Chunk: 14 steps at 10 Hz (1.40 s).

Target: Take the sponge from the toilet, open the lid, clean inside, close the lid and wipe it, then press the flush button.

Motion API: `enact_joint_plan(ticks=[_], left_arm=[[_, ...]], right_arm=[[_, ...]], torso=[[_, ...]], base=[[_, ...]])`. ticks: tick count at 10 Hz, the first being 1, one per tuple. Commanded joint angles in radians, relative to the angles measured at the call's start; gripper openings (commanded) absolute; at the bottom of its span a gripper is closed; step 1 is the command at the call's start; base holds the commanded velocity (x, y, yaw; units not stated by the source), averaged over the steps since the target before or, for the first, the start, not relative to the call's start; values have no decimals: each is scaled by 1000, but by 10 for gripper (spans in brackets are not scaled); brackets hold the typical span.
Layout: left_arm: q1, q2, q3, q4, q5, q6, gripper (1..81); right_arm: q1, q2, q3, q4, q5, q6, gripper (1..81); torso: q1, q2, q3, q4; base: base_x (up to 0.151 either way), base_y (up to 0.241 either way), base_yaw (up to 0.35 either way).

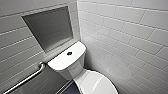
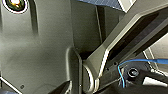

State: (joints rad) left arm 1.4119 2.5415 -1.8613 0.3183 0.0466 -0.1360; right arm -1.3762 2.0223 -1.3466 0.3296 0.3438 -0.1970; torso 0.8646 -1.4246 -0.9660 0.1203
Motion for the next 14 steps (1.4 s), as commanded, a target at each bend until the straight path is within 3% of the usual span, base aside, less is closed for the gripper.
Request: enact_joint_plan(ticks=[1, 4, 5, 8, 12, 14], left_arm=[[38, 39, -41, 38, 61, 3, 811], [77, 102, -117, 74, 61, 3, 811], [80, 129, -157, 74, 61, 3, 811], [80, 163, -176, 74, 61, 3, 811], [80, 174, -176, 73, 61, 3, 811], [78, 180, -176, 73, 61, 1, 811]], right_arm=[[339, -106, 101, 65, -291, 10, 10], [539, 4, 49, 78, -392, 13, 10], [611, 62, -13, 130, -452, 11, 10], [800, 176, -167, 183, -618, 24, 10], [956, 382, -488, 178, -830, 68, 10], [1015, 476, -586, 166, -893, 68, 10]], torso=[[0, 0, 0, 0], [0, 0, 0, 0], [0, 0, 0, 0], [0, 0, 0, 0], [0, 0, 0, 0], [0, 0, 0, 0]], base=[[0, 0, 0], [0, 0, 0], [0, 0, 0], [0, 0, 0], [0, 0, 0], [0, 0, 0]])
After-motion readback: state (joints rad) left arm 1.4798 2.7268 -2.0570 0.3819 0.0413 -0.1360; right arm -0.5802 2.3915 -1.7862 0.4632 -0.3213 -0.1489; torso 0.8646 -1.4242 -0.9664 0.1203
